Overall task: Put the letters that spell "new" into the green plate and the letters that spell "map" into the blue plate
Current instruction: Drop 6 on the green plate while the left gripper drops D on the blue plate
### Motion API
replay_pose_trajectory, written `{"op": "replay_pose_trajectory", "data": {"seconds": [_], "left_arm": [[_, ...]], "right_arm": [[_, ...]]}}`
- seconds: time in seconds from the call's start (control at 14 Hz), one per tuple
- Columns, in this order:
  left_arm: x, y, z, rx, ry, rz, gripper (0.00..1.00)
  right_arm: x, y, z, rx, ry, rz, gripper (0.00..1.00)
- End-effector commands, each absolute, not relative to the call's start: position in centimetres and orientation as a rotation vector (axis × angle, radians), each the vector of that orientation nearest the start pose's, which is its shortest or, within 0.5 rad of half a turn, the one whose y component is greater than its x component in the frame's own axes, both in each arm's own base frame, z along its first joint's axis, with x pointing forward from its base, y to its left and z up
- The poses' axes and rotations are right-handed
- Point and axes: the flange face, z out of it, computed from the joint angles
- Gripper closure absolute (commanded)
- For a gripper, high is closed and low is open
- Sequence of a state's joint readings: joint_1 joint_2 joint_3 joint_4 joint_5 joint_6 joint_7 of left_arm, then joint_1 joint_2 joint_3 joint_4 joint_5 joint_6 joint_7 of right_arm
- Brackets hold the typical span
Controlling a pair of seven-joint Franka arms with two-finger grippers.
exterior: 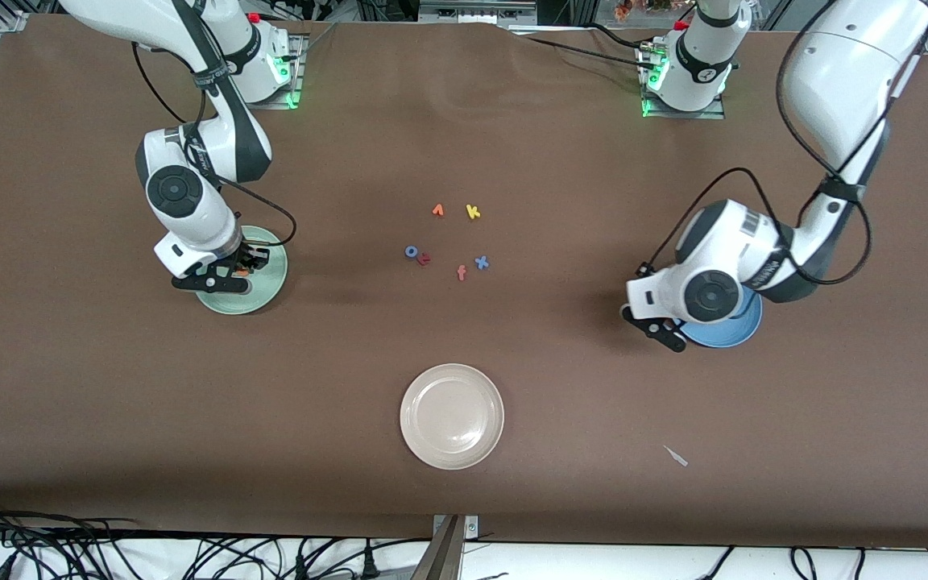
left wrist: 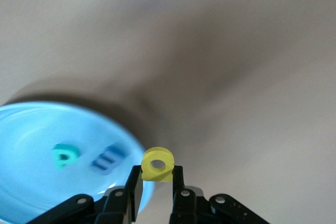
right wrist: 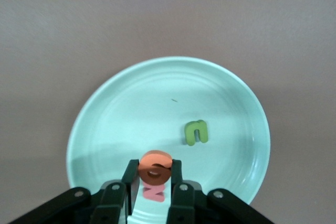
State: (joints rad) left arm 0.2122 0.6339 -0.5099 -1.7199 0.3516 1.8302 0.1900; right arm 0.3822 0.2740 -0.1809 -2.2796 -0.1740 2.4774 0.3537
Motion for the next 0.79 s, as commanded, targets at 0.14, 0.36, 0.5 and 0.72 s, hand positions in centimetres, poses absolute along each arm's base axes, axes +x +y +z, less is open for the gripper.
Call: {"op": "replay_pose_trajectory", "data": {"seconds": [0.14, 0.36, 0.5, 0.72], "left_arm": [[61.1, -7.0, 21.5, -2.806, 1.179, 0.719, 0.85], [61.2, -5.7, 21.3, -2.819, 1.141, 0.729, 0.0], [61.9, -3.7, 22.5, -2.848, 1.079, 0.734, 0.0], [63.4, -1.9, 25.9, -2.879, 0.991, 0.782, 0.0]], "right_arm": [[50.8, 10.3, 23.8, -3.283, -0.003, 0.023, 0.39], [51.0, 10.2, 24.1, -3.283, -0.002, 0.016, 0.28], [51.2, 10.2, 24.5, -3.282, -0.001, 0.008, 0.25], [51.9, 10.3, 26.2, -3.281, 0.004, -0.004, 0.25]]}}
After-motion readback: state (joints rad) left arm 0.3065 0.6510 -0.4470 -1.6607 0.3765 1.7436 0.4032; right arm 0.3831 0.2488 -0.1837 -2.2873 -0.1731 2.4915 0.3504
